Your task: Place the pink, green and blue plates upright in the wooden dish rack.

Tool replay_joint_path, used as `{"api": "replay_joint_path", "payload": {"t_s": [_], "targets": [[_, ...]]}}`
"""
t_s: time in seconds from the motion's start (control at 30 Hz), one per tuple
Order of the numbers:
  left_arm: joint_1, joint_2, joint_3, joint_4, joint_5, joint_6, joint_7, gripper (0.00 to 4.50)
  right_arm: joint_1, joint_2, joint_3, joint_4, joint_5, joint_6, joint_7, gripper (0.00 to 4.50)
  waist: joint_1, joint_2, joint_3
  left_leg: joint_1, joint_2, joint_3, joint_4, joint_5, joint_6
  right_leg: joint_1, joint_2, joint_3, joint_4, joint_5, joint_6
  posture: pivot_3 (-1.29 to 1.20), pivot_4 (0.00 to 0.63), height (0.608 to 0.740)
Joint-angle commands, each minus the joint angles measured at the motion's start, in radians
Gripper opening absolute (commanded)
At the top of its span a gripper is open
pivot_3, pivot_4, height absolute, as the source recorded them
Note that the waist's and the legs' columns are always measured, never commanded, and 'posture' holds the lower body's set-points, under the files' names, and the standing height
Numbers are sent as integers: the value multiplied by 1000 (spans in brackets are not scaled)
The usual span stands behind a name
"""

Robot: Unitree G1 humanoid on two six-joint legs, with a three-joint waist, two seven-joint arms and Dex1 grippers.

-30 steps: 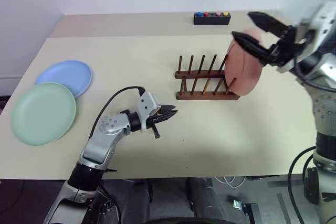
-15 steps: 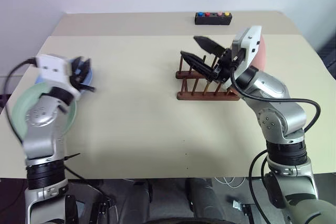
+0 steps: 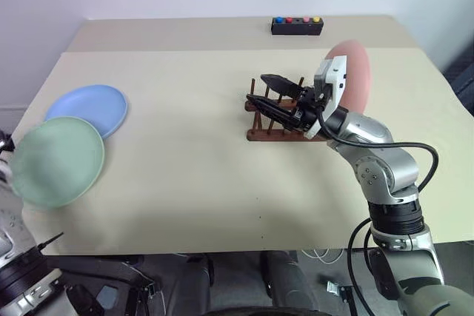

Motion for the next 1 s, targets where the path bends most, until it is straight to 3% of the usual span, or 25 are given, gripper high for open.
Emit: {"api": "replay_joint_path", "payload": {"t_s": [0.03, 0.4, 0.53, 0.73, 1.0], "targets": [[19, -1, 57, 3, -51, 49, 17, 4442, -21, 11, -1, -13, -7, -29, 18, 2798, 3, -3, -1, 0, 0, 0, 0, 0, 0, 0, 0, 0, 0, 0, 0, 0, 150, 730], [118, -8, 32, 16, -189, 187, -91, 4442, -13, 23, 1, -16, -21, -34, 32, 2798, -3, -4, -2, 0, 0, 0, 0, 0, 0, 1, 0, 0, -1, 0, -1, 0, 150, 730], [116, -8, 33, 18, -198, 168, -90, 3209, -12, 25, 2, -18, -24, -33, 33, 2798, -3, -4, -2, 0, 0, 0, 0, 0, 0, 0, 0, 0, -1, 0, -1, 0, 150, 730], [117, -17, 23, 10, -209, 140, -96, 31, -8, 27, -1, -21, -32, -35, 34, 2798, -2, -4, -2, 0, 0, 0, 0, 0, -1, 0, 0, 0, -1, 0, -1, 0, 150, 730], [126, -62, 9, -64, -300, 22, -204, 31, 0, 23, -11, -36, -19, -20, 35, 2798, 0, -4, -2, 0, 0, 0, 0, 0, -1, 1, 0, 0, -1, 0, -1, 0, 150, 730]]}}
